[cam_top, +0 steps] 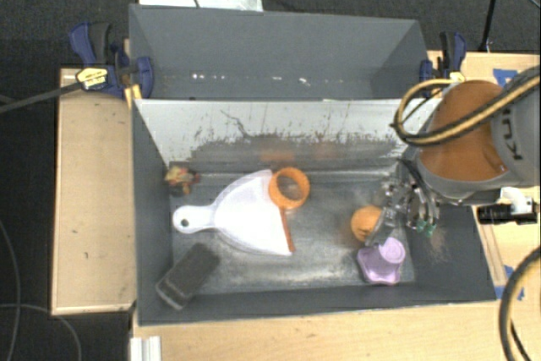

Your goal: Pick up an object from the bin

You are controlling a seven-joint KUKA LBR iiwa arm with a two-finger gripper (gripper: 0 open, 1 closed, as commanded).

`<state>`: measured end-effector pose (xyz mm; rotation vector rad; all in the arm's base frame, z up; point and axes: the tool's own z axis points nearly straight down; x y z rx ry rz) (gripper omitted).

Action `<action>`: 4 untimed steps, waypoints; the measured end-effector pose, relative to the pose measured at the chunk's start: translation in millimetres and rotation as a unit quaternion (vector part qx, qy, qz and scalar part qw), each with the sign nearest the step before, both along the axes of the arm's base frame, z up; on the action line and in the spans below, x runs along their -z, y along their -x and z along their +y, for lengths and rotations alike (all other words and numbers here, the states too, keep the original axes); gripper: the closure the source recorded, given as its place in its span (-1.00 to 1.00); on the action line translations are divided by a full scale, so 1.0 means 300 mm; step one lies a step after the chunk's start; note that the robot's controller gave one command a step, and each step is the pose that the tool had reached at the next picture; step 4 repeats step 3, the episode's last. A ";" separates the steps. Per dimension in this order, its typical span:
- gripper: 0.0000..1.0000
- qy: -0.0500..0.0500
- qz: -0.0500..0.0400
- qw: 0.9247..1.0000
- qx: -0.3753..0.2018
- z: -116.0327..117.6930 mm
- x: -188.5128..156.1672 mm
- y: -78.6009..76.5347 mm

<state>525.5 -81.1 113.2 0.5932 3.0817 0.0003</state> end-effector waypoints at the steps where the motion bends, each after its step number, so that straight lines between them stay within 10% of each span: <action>1: 1.00 -0.001 0.004 1.000 -0.004 -0.022 -0.136 -0.008; 4: 1.00 0.000 -0.002 1.000 0.012 -0.019 -0.306 -0.003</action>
Offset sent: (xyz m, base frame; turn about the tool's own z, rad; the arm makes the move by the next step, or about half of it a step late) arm 0.0067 -0.0115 0.1359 -0.0278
